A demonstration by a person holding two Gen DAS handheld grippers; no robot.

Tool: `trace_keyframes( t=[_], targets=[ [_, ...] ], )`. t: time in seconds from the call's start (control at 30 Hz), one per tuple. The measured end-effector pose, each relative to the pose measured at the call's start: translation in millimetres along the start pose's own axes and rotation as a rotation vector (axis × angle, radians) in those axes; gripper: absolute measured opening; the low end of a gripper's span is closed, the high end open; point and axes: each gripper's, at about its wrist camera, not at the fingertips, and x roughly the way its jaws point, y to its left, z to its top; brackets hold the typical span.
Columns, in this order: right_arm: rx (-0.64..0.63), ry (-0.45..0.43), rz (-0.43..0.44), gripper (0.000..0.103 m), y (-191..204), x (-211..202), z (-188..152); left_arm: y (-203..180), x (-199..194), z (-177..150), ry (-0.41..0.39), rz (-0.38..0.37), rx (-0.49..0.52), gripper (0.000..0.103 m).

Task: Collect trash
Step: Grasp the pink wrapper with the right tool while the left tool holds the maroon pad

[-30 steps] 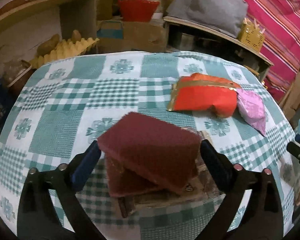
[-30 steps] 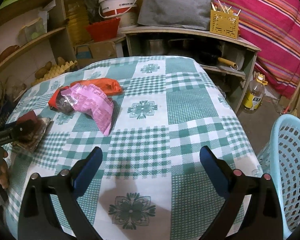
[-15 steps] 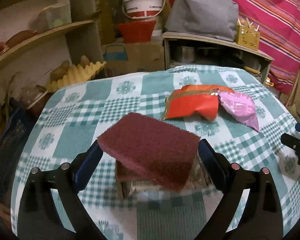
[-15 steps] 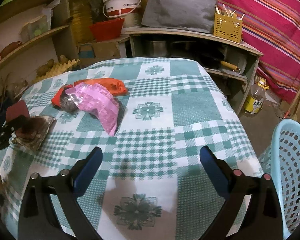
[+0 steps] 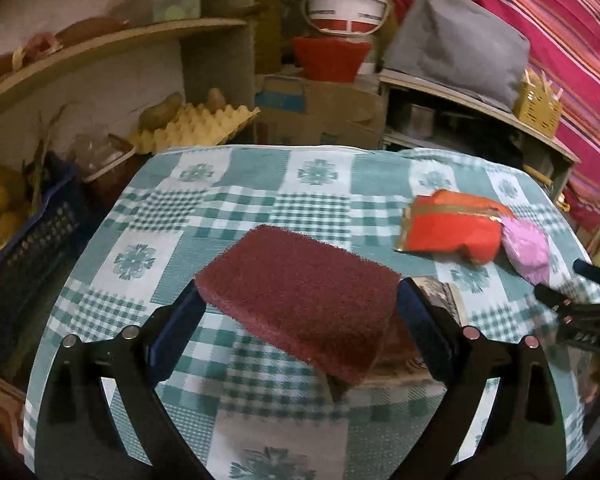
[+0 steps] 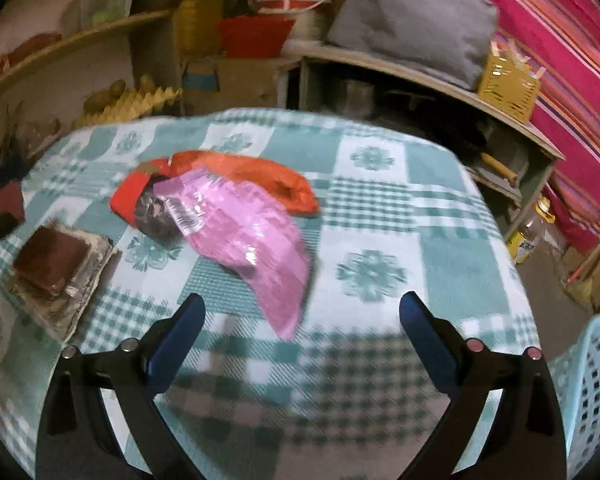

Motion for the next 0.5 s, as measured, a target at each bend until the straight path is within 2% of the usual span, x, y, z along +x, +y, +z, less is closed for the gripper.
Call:
trace_keyframes(
  t=[0.07, 0.13, 0.23, 0.27, 0.43, 0.5],
  targets=[
    [-0.018, 0.01, 0.001, 0.094, 6, 6, 2, 3, 1, 1, 0.005, -0.004, -0.013, 0.093],
    [-0.036, 0.016, 0.004, 0.087, 12, 11, 7, 5, 2, 3, 0.007, -0.015, -0.025, 0.093],
    [-0.04, 0.029, 0.011, 0.068, 14, 19, 16, 5, 2, 5, 0.007, -0.03, -0.033, 0.093],
    [-0.033, 0.046, 0.035, 0.054, 14, 24, 18, 4, 2, 5, 0.006, -0.034, -0.031, 0.093],
    [-0.001, 0.025, 0.063, 0.037, 2, 17, 16, -1, 1, 6, 0.002, -0.037, -0.014, 0.093],
    [0.02, 0.013, 0.065, 0.027, -9, 6, 10, -3, -1, 6, -0.001, -0.046, -0.018, 0.093]
  ],
)
